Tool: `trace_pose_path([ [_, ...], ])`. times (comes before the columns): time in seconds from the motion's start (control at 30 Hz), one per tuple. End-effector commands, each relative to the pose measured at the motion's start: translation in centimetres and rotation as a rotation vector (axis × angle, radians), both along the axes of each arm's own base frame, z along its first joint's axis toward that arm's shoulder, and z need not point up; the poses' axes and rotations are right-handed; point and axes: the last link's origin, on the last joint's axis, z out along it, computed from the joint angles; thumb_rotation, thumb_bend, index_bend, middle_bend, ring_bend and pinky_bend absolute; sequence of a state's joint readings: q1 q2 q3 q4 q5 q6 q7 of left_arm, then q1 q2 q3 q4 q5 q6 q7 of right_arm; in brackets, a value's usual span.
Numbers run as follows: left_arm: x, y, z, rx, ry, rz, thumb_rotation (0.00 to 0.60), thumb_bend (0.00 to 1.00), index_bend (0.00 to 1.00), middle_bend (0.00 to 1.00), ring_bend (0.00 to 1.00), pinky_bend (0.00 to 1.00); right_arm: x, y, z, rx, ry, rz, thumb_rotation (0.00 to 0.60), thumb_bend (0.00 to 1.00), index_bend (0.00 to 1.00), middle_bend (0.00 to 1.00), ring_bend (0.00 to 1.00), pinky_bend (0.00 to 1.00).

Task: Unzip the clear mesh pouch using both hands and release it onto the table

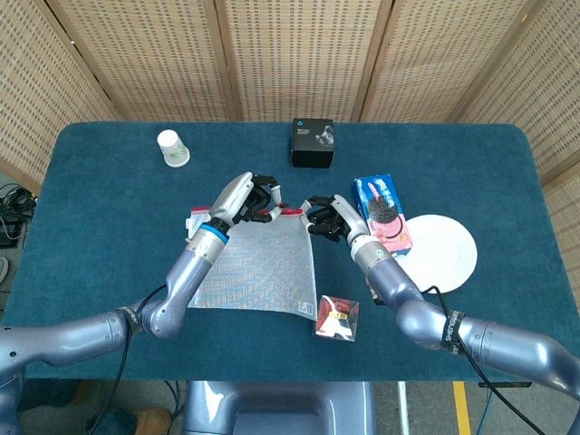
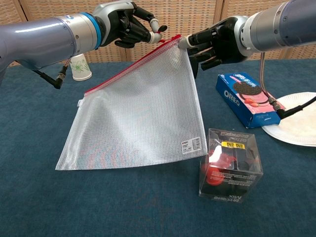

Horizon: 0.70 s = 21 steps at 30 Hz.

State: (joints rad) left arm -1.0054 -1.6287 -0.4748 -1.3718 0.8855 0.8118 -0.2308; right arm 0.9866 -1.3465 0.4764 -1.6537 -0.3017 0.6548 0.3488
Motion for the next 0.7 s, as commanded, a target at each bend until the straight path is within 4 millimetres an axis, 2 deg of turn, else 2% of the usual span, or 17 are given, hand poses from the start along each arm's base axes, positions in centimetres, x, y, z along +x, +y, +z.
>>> trace_pose_path([
  [0.03, -0.3, 0.2, 0.1, 0.002, 0.001, 0.007, 0.6, 0.93, 0.86, 0.95, 0.96, 1.0, 0.0, 0.0, 0.1, 0.0, -0.003, -0.001, 0.6, 0.76, 0.69, 0.89, 0.9, 1.0],
  [0.7, -2.6, 1.6, 0.6, 0.018, 0.011, 0.072, 0.6, 0.93, 0.86, 0.95, 0.96, 1.0, 0.0, -0.4, 2.4, -0.03, -0.047, -0.005, 0.6, 0.76, 0.7, 0.89, 0.9, 1.0],
])
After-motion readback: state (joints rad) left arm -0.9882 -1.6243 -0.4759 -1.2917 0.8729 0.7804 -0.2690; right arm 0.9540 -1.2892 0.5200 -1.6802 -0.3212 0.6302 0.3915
